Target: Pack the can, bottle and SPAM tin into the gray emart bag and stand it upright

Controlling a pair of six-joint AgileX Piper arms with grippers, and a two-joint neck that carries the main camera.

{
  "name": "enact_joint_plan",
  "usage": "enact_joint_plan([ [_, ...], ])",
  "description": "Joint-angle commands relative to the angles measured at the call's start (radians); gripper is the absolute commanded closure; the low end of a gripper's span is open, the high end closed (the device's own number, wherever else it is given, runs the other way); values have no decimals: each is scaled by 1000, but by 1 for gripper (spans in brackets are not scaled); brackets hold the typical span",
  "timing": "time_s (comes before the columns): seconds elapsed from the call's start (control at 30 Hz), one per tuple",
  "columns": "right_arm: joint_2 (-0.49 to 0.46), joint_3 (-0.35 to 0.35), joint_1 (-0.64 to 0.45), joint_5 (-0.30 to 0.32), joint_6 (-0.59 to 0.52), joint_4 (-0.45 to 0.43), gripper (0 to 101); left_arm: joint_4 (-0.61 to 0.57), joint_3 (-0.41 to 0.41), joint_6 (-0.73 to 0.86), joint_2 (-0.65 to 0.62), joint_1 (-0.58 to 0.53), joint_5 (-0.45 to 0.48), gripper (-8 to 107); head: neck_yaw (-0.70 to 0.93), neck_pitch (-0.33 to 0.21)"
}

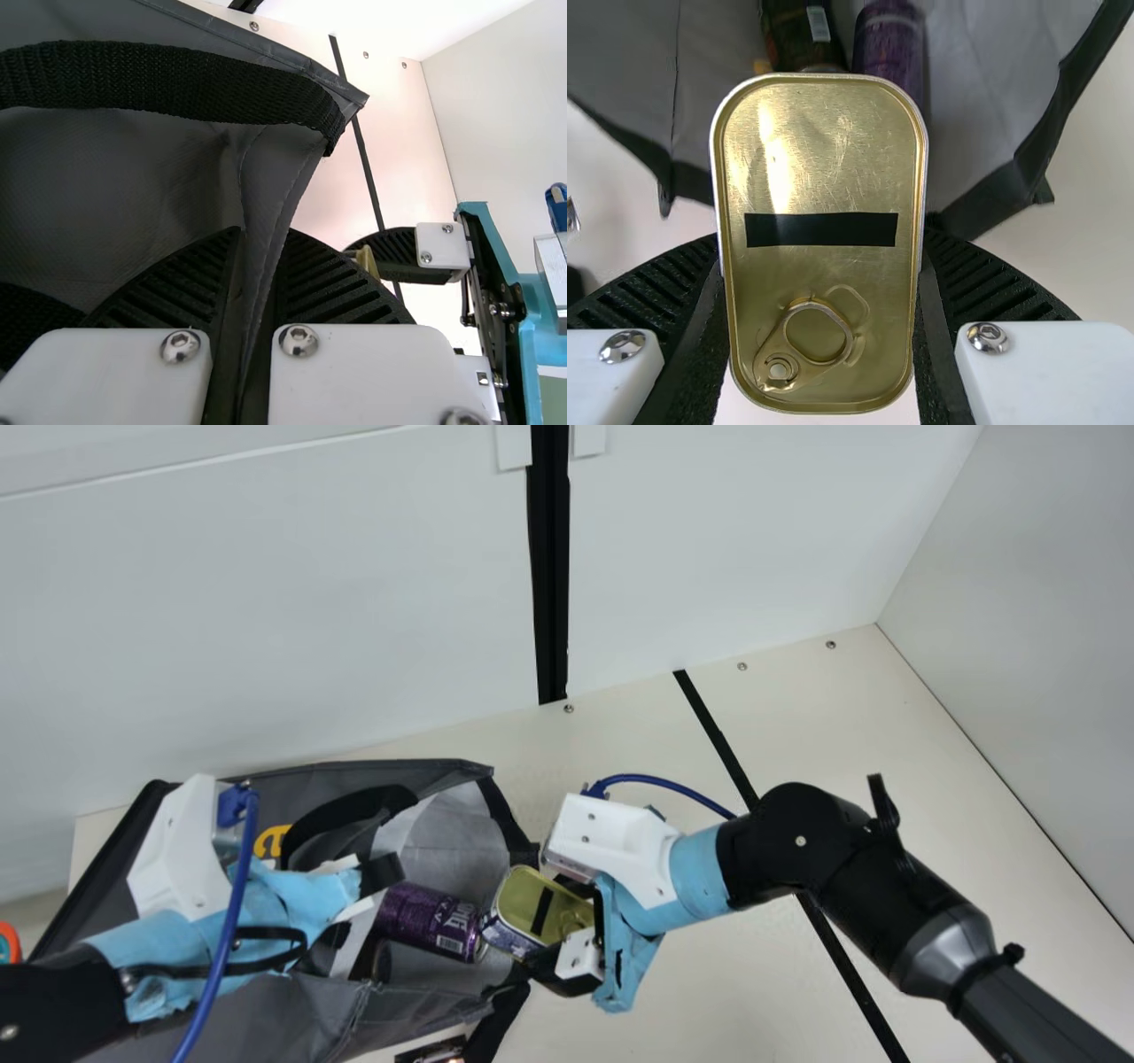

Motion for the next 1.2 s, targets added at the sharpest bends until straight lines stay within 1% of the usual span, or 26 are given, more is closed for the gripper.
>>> enact_joint_plan([
  [0.0, 8, -2, 10, -16, 0, 17, 101, 0, 0, 0, 0, 0, 0, 107, -2, -23],
  [0.33, 75, -29, 67, -94, -1, 72, 101, 0, 0, 0, 0, 0, 0, 107, -2, -23],
  [0.7, 164, -79, 124, -160, 7, 100, 101, 0, 0, 0, 0, 0, 0, 107, -2, -23],
  [1.17, 298, -168, 200, -228, 23, 119, 101, 0, 0, 0, 0, 0, 0, 107, -2, -23],
])
